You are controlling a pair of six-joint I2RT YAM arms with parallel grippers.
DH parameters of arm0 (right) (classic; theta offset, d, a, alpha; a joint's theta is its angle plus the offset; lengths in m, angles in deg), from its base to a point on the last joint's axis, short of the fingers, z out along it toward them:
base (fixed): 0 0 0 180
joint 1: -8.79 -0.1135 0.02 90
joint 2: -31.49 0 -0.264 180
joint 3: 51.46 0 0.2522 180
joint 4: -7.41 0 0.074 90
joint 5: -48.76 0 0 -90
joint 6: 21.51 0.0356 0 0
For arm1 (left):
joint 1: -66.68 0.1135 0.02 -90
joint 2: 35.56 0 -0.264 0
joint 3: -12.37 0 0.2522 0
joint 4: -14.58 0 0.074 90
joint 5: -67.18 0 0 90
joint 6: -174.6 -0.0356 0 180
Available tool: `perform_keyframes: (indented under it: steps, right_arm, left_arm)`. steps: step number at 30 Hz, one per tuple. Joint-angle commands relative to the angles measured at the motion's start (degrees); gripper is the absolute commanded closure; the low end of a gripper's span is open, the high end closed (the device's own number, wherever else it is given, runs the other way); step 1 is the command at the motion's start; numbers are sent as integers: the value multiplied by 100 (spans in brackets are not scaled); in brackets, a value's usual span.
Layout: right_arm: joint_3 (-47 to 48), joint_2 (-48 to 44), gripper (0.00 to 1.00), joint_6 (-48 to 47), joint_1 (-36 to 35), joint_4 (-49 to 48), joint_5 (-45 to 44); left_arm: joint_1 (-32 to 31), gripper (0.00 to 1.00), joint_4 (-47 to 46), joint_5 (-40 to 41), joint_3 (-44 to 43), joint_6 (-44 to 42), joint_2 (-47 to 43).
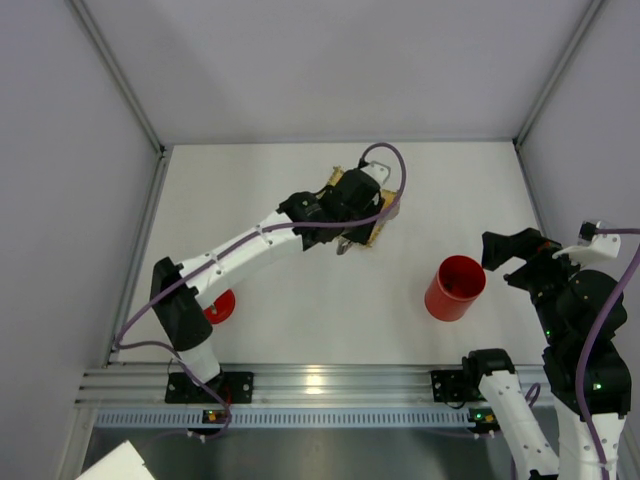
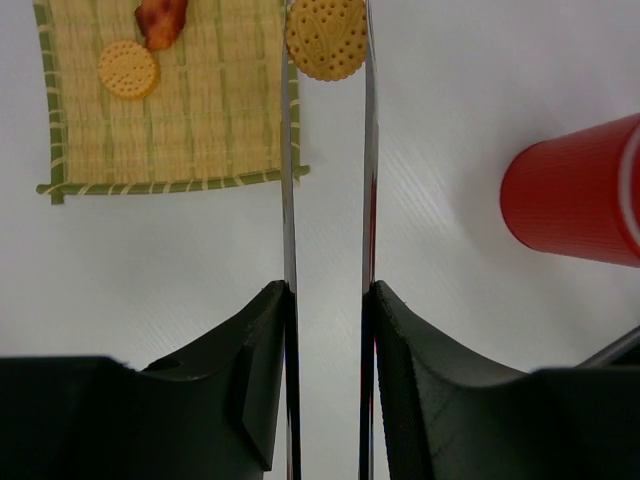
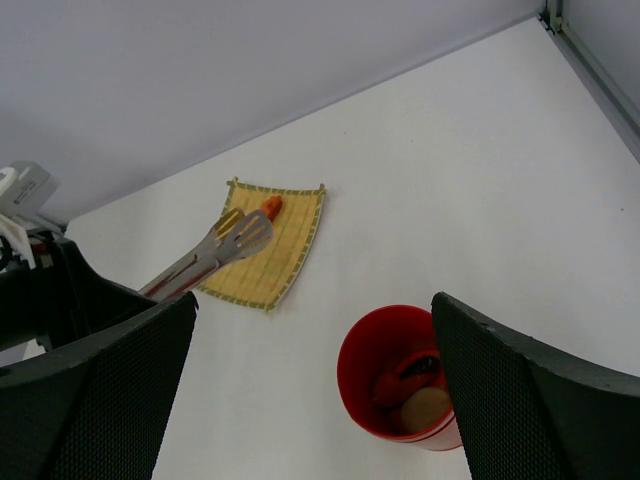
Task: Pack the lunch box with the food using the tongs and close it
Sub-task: Pick up the fake food from the plate, then place the fake food in the packing box.
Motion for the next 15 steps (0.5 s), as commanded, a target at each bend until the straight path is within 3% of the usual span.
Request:
perform_keyframes:
  steps: [1, 15]
  right_arm:
    - [19, 33, 0, 24, 67, -42, 23]
    - [133, 60, 0, 6, 67, -7, 31]
  left_arm:
    - [-430, 63, 139, 205, -474, -143, -420]
    - [-1872, 62, 149, 3, -765, -152, -544]
